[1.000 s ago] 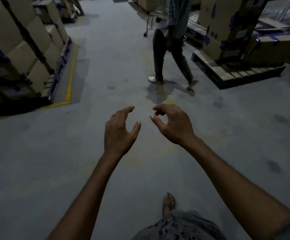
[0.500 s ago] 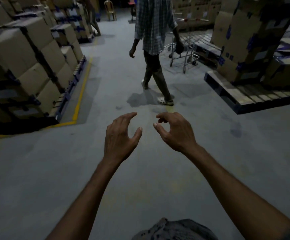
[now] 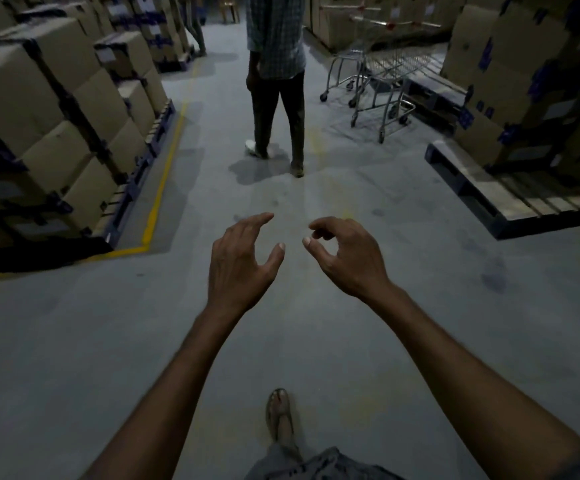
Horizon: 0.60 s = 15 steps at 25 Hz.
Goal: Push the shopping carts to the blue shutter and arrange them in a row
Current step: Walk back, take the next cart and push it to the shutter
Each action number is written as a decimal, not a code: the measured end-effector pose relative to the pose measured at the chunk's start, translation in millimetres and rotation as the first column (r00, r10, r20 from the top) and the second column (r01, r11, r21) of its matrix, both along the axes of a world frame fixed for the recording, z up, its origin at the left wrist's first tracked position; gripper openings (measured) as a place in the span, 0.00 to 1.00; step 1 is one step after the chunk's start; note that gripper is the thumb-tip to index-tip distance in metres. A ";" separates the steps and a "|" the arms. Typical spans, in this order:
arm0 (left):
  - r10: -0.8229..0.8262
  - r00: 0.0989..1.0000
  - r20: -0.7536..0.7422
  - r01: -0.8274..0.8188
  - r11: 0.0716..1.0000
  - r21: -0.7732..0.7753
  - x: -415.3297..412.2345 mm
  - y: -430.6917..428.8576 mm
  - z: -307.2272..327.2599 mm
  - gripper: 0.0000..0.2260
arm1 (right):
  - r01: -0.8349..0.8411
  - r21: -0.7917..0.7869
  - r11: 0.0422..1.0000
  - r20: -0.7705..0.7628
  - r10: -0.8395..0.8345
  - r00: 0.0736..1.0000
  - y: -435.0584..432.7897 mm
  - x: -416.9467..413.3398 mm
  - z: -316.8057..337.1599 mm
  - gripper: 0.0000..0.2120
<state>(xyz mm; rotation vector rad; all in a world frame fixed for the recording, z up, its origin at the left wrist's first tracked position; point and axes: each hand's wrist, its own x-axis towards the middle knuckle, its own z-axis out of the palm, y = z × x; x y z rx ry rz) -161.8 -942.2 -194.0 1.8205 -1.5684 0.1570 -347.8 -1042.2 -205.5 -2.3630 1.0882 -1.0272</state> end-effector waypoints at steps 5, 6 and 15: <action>-0.018 1.000 -0.003 0.018 1.000 -0.008 62.0 -90.0 -5.9 0.24 | 0.031 -0.024 0.999 -0.018 -0.032 0.999 -80.9 57.6 -1.8 0.14; -0.022 1.000 0.003 0.022 1.000 -0.006 74.1 -107.4 -5.9 0.24 | 0.038 -0.027 0.999 -0.026 -0.039 0.999 -96.4 68.9 -0.8 0.14; -0.125 0.992 -0.014 0.125 0.992 0.015 152.5 -254.9 -1.8 0.23 | 0.154 -0.040 0.987 -0.023 -0.155 0.988 -224.1 145.2 9.6 0.14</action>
